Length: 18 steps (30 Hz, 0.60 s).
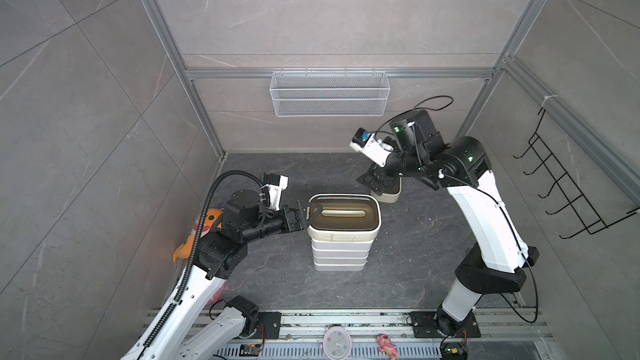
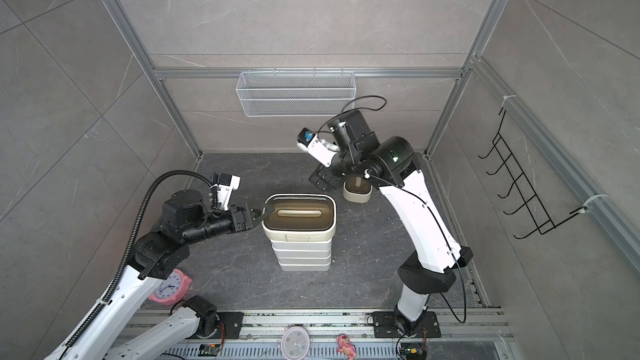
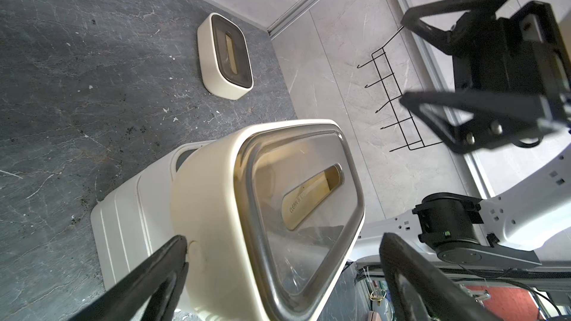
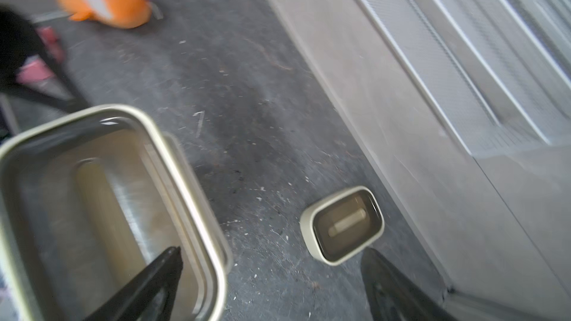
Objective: Stack the tissue boxes
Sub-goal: Place the tissue box at the tissue box, then pick up the tissue box from the center of the board.
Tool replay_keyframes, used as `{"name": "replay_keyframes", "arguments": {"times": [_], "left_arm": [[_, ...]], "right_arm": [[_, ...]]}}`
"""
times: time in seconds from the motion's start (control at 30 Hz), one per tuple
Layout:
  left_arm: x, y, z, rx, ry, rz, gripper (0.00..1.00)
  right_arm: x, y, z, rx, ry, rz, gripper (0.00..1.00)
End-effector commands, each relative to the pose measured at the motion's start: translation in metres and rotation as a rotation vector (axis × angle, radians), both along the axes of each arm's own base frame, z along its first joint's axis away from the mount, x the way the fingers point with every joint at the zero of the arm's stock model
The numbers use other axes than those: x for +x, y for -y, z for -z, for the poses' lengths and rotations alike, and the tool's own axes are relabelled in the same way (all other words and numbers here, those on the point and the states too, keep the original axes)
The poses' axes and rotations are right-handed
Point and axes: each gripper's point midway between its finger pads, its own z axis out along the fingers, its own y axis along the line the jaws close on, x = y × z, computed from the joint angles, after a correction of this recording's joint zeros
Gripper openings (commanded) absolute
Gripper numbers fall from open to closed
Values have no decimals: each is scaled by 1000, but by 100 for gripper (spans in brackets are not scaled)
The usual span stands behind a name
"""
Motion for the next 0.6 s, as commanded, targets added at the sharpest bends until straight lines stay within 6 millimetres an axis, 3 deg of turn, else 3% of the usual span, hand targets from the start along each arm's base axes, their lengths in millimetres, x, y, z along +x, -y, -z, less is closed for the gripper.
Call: {"name": "replay_keyframes", "arguments": {"times": [0.0,0.13,0.27,0.47,0.57], "left_arm": [[1,1,-30,-44,93,-5,100],[0,4,-30,-44,90,5,100],[-1,5,-28,-45,82,10,100],[-2,9,-31,-65,81,26,100],[0,11,-31,-74,77,28,100]], "right_arm": [[28,57,-3,148,-19,348,94],[41,106,15,278,-23,546,96],[43,131,49,333,-85,652,96],[53,145,120,347,-236,753,95],[54,146,146,343,-290,781,91]]}}
